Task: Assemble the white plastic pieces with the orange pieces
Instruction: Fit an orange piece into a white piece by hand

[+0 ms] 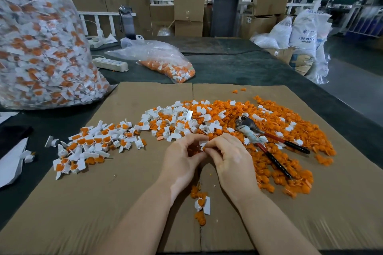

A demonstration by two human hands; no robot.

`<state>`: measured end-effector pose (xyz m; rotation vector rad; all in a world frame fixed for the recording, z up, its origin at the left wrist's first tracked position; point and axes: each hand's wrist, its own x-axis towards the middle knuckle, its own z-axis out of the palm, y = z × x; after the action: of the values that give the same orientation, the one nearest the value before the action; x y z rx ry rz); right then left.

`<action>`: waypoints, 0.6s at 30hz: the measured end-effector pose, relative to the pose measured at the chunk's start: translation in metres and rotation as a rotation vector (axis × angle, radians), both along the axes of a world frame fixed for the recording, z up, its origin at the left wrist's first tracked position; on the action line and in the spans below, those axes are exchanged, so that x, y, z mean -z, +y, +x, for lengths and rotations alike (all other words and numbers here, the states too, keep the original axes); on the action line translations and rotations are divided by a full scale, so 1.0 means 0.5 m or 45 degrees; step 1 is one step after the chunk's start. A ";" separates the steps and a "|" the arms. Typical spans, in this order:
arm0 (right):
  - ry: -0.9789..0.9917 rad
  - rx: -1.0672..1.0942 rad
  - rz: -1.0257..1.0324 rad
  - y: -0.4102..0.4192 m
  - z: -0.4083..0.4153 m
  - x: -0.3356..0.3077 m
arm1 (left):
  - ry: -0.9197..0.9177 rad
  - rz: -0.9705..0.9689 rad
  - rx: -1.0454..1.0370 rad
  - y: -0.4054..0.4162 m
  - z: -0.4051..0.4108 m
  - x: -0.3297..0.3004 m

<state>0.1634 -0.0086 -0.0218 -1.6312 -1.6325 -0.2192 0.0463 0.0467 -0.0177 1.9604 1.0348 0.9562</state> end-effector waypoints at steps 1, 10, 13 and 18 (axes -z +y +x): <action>0.002 0.008 -0.003 0.001 0.000 0.000 | 0.009 0.002 -0.001 -0.001 0.000 -0.001; 0.037 0.080 0.089 0.002 0.006 0.001 | 0.102 0.044 -0.302 0.009 -0.016 0.002; 0.014 0.084 0.078 0.005 0.005 0.003 | 0.274 0.110 -0.509 0.033 -0.055 0.005; -0.009 0.103 0.086 0.006 0.005 0.007 | 0.593 0.192 -0.765 0.066 -0.124 -0.004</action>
<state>0.1660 -0.0054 -0.0251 -1.6482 -1.5495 -0.3177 -0.0156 0.0799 -0.0158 2.0873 1.9409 0.9126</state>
